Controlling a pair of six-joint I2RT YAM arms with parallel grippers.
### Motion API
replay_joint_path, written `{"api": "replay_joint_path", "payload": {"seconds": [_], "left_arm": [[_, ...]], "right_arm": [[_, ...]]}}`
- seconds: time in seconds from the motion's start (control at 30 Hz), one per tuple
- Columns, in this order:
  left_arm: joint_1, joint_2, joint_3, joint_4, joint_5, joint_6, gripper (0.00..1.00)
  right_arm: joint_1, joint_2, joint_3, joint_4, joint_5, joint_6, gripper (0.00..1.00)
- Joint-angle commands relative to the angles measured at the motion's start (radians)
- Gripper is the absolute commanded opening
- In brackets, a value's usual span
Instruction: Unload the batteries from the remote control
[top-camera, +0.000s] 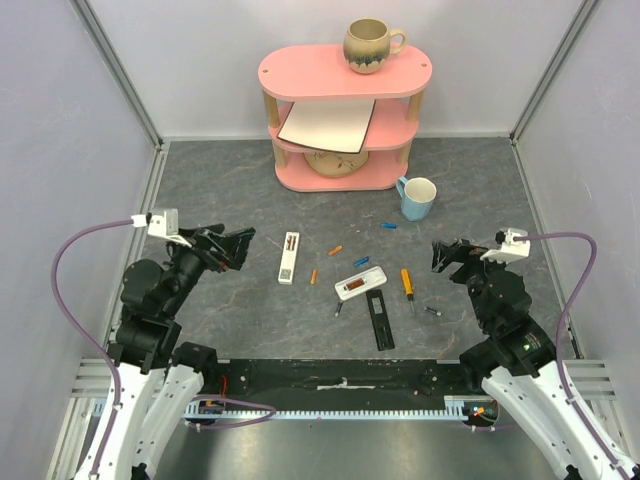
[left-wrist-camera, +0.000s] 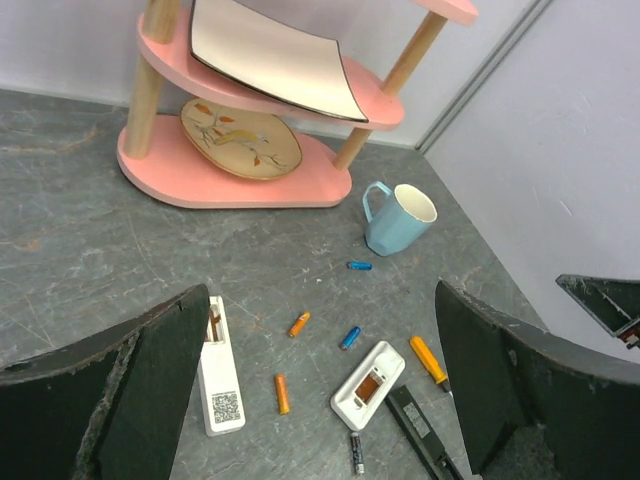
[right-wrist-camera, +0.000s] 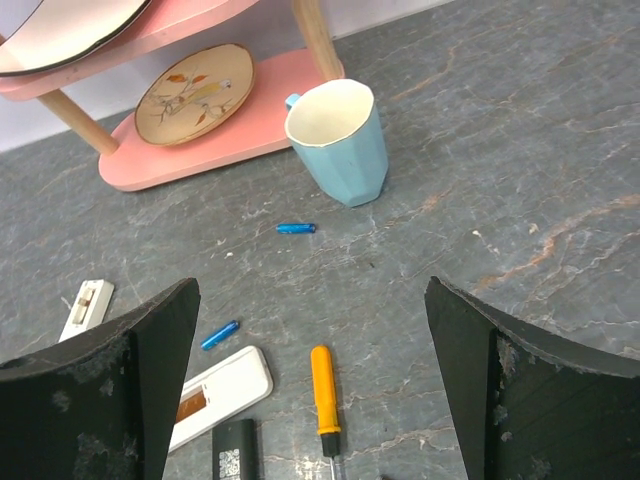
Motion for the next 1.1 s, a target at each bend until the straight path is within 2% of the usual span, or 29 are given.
{"api": "replay_joint_path", "payload": {"seconds": [0.0,0.6,1.07], "left_arm": [[0.005,0.000,-0.047,0.079,0.062,0.015,0.99],[0.005,0.142,-0.147,0.113,0.080,-0.055,0.99],[0.005,0.158,-0.186,0.137,0.095,-0.091,0.99]], "right_arm": [[-0.004,-0.012,-0.009,0.019,0.078,-0.006,0.98],[-0.004,-0.010,-0.118,0.108,0.071,-0.015,0.98],[-0.004,-0.047,-0.153,0.117,0.076,-0.003,0.98]]}}
